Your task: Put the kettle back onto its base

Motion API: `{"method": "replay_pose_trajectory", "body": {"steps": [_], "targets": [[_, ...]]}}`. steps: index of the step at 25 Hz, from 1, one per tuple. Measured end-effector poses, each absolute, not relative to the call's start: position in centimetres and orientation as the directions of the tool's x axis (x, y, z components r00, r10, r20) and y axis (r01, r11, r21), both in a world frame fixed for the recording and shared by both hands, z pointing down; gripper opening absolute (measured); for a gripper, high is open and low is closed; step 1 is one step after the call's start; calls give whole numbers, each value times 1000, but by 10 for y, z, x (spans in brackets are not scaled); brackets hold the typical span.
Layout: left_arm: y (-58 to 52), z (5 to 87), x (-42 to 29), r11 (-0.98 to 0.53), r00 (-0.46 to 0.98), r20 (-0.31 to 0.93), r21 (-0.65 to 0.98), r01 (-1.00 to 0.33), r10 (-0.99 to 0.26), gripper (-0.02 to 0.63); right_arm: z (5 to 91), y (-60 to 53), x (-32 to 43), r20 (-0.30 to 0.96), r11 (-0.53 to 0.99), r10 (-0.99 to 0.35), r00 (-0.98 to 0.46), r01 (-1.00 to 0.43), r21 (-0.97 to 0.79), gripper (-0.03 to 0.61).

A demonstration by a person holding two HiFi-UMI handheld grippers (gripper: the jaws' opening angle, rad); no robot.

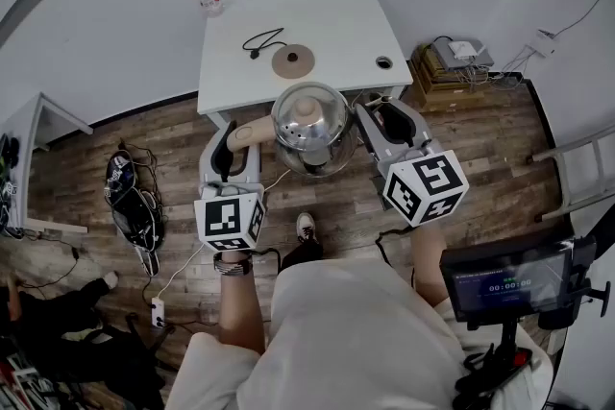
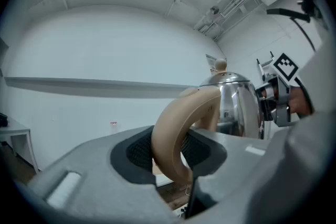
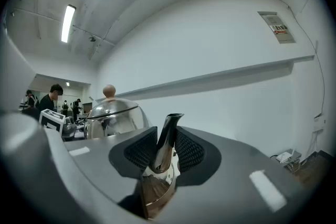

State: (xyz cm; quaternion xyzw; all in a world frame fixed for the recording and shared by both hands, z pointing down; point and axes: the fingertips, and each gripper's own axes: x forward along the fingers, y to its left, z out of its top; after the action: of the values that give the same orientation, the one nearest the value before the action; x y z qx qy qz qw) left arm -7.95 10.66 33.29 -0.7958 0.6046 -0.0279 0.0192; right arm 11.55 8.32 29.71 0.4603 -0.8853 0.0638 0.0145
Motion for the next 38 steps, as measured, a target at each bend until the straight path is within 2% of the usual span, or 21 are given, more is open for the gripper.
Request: {"method": "replay_pose_trajectory", "body": {"steps": [16, 38], "targets": [[178, 334, -41, -271, 269, 36, -65, -960, -962, 135, 306, 154, 154, 97, 568, -805, -586, -807, -161, 115], [68, 342, -73, -336, 332, 62, -71, -939, -941, 135, 312, 50, 123, 112, 510, -838, -535, -839, -188, 104]]}}
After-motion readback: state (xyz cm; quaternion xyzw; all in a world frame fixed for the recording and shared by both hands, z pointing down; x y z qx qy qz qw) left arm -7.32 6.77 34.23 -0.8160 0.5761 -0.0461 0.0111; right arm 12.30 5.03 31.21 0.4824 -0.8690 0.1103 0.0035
